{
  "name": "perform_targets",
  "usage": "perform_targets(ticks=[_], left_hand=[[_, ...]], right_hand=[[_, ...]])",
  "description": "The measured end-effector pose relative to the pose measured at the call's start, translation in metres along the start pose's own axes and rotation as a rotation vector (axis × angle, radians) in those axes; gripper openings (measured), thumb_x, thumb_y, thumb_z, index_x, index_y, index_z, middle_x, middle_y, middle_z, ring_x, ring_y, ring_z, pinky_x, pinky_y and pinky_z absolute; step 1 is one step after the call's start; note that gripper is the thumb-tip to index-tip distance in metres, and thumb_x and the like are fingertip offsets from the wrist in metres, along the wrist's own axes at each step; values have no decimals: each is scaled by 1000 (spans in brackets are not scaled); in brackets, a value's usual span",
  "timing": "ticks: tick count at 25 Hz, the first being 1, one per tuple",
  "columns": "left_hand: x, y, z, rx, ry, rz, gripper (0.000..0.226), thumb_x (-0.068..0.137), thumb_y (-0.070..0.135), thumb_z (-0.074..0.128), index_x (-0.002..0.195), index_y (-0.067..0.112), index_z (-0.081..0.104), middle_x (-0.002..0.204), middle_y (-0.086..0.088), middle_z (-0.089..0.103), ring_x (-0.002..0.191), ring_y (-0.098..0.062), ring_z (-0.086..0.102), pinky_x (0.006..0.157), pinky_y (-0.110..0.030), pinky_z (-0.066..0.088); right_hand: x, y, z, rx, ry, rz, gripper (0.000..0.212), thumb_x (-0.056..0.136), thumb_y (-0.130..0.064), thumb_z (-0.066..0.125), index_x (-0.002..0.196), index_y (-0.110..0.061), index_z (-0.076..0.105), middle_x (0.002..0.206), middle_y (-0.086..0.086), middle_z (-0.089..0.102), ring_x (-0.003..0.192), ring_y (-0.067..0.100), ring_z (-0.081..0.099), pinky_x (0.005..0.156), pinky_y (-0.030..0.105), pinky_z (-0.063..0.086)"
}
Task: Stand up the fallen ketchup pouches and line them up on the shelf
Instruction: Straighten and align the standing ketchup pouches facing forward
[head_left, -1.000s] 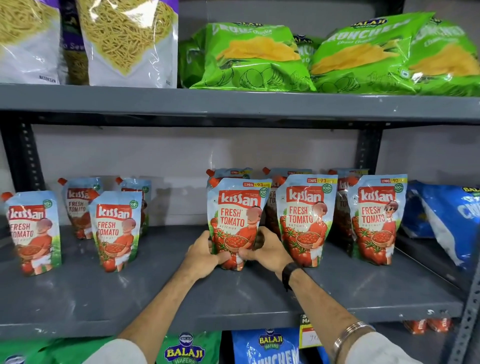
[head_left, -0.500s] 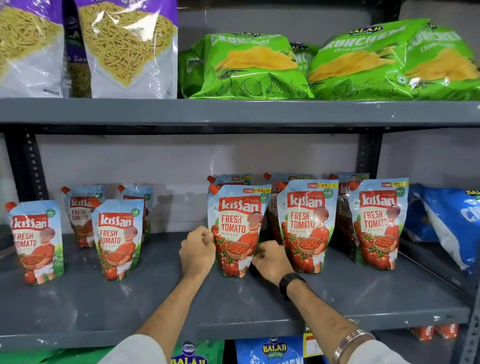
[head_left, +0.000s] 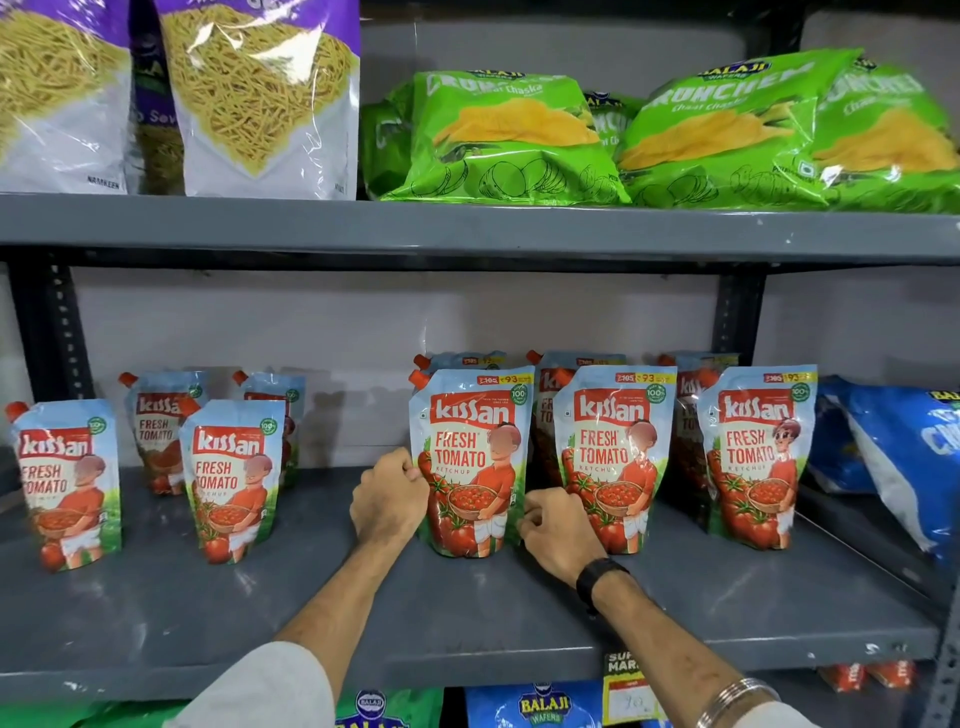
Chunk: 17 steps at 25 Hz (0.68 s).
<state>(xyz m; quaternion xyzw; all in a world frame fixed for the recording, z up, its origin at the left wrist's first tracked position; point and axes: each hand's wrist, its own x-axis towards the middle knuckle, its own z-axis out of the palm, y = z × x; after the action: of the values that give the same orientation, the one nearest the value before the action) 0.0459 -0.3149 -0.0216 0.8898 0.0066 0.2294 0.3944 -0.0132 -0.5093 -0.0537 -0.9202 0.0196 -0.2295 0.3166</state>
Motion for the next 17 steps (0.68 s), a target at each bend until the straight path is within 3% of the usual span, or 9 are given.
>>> perform_targets(ticks=[3, 6, 14, 17], left_hand=[[3, -2, -5, 0, -47, 10, 29, 96, 24, 52, 68, 18, 51, 79, 1, 69, 75, -24, 66, 63, -35, 53], [4, -5, -10, -49, -129, 26, 25, 96, 26, 57, 76, 13, 62, 79, 2, 75, 75, -22, 74, 74, -43, 64], [-9, -13, -20, -188, -244, 6, 11, 96, 23, 61, 92, 21, 71, 83, 6, 76, 79, -13, 74, 83, -42, 63], [-14, -31, -26, -193, -268, 16, 11, 91, 21, 64, 89, 28, 71, 80, 9, 77, 79, -10, 73, 82, -37, 62]], right_hand=[[-3, -2, 0, 7, -9, -9, 19, 87, -1, 61, 73, -12, 70, 78, 1, 76, 73, 14, 70, 71, 32, 61], [-5, -5, -1, 23, -24, -8, 18, 88, -1, 60, 79, -9, 72, 82, 3, 77, 76, 15, 70, 72, 30, 60], [-16, -11, -5, 49, -13, 92, 11, 87, -6, 63, 91, -8, 74, 85, 3, 75, 83, 20, 70, 76, 29, 56], [-24, -16, -11, 71, 102, 114, 8, 84, -13, 66, 79, -17, 70, 73, -4, 73, 71, 12, 69, 71, 33, 60]])
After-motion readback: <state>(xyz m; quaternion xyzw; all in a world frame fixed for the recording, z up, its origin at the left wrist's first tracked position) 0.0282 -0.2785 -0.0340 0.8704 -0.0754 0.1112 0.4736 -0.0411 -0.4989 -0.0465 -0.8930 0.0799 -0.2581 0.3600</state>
